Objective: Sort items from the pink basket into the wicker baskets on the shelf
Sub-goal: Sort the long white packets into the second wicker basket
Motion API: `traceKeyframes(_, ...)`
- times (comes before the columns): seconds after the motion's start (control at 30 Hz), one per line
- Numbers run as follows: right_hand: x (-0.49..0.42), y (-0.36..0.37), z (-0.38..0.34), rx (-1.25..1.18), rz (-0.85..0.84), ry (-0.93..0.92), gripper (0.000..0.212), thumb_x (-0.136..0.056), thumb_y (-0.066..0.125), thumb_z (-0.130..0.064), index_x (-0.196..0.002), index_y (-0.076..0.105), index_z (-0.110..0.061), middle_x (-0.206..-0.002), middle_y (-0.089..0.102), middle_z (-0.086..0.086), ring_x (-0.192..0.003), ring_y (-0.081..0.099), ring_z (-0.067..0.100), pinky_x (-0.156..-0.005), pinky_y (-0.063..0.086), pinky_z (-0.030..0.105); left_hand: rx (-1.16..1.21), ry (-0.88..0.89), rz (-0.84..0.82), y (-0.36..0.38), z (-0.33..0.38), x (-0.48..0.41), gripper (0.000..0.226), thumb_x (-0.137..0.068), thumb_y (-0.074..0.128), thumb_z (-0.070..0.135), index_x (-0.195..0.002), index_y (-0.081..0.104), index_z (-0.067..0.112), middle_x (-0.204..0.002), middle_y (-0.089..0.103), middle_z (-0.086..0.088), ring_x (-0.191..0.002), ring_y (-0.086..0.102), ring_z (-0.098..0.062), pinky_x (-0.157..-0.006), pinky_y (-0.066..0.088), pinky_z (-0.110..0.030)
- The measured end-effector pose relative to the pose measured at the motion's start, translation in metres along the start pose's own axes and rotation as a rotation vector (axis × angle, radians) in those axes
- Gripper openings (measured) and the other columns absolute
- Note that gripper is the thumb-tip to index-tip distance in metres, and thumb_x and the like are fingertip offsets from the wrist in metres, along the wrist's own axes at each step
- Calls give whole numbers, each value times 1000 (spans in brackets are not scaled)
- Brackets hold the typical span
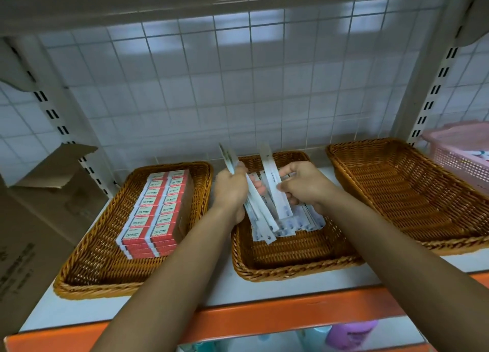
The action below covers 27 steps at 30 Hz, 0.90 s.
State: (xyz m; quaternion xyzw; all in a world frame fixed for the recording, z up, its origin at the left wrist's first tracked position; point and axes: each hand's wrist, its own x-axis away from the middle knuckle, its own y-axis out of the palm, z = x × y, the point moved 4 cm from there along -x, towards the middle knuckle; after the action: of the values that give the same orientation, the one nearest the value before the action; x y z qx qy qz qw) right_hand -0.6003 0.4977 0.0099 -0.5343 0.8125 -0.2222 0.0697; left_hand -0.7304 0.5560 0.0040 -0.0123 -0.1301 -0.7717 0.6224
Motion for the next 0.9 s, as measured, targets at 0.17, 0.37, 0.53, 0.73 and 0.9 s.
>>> traceKeyframes(0.17,-5,4,12,439,35,12,20,-84,59,2,-104,62,-1,-89,67,16,-79,67,29,-72,58,39,-51,-15,2,0,0,2,24,-101,41,24,-105,53,4,-70,48,-8,-53,55,-14,-53,55,-27)
traceKeyframes(0.37,-11,3,13,738,121,-97,19,-85,62,-14,-105,61,-11,-109,62,9,-102,59,27,-81,50,31,-122,-12,-66,0,1,4,15,-99,44,12,-103,58,6,-80,58,-14,-70,62,-23,-70,58,-36)
traceKeyframes(0.53,5,2,-1,-62,-28,-92,11,-94,52,-14,-91,63,-12,-80,67,6,-64,62,12,-55,52,23,-199,72,-99,1,1,4,8,-92,59,10,-85,62,9,-87,67,-15,-76,67,-28,-66,58,-36)
traceKeyframes(0.73,14,3,-10,-18,-140,-110,12,-89,61,-9,-100,64,-10,-91,73,9,-51,57,2,-48,46,17,-138,100,-88,1,-2,1,11,-90,63,14,-94,65,4,-86,71,-14,-77,71,-29,-70,60,-40)
traceKeyframes(0.9,-3,-20,-5,96,126,-46,7,-88,61,-6,-95,64,-7,-93,69,14,-79,69,25,-71,59,39,-28,35,-54,-1,-3,-3,28,-97,51,26,-110,55,1,-70,57,-7,-59,66,-14,-56,57,-24)
